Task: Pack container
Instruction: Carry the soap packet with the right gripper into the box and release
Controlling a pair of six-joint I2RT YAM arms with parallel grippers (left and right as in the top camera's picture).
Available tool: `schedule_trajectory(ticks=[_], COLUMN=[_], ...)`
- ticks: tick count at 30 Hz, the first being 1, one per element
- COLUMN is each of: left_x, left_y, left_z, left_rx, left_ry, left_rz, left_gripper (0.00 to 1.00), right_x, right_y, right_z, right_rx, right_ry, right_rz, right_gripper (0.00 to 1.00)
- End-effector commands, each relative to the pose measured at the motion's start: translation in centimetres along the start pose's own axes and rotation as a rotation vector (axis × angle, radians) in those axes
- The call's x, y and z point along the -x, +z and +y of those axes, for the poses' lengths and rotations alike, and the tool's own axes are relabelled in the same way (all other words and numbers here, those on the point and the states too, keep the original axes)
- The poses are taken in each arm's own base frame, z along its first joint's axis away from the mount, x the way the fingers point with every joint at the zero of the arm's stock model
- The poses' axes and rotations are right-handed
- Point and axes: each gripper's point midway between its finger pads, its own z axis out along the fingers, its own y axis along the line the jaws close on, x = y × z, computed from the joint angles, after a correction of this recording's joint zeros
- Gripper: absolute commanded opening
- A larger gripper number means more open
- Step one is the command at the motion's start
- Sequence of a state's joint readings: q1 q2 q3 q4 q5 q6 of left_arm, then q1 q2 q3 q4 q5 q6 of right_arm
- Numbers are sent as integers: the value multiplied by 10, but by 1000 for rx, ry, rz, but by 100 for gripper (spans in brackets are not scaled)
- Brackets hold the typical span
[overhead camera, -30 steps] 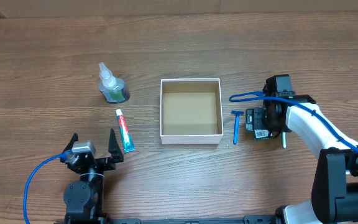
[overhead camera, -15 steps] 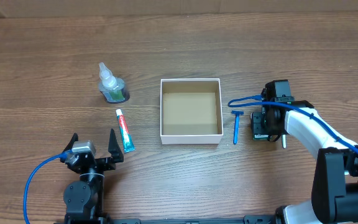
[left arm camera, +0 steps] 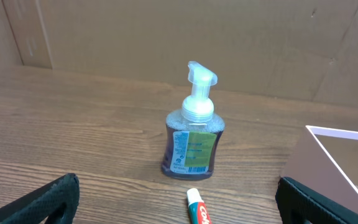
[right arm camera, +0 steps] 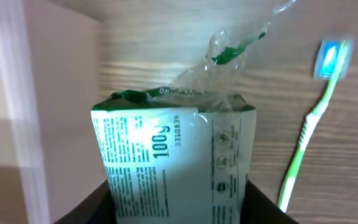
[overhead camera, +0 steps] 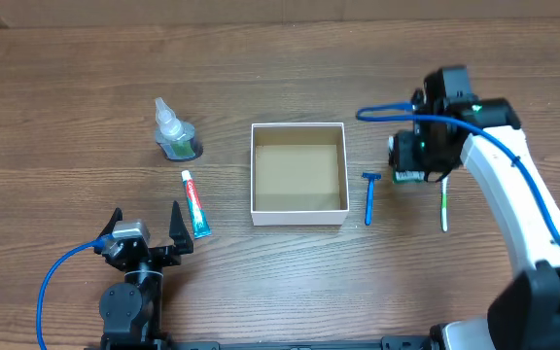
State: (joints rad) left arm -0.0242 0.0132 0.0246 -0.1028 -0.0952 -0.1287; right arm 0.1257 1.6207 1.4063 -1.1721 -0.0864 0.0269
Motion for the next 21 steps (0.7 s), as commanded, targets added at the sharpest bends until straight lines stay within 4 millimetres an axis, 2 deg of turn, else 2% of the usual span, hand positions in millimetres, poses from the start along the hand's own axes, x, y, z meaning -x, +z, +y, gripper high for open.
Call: schedule_trajectory(ticks=[1,5,8,10,15,21], left_x=[1,1,1,1,1,1], left_y=[0,0,0,0,0,0], left_z=[2,2,2,2,2,2], left_rx=[12,12,12,12,12,12], left_ry=[-11,-11,-11,-11,-11,-11], left_rz=[-12,-12,-12,-12,-12,-12], left_gripper=[100,100,100,100,100,100], right_x=[15,9,4,3,4,0], right_y=[-56,-61,-56,-46,-17,37], right_z=[55,113,164,185,209,210], right_rx=[85,158,230,210,182,130], right_ry=[-48,-129,-201,-217,-247,-222], right_rz=[-149,-188,-226,-247,-239,-135], right_gripper=[32,32,32,32,32,33])
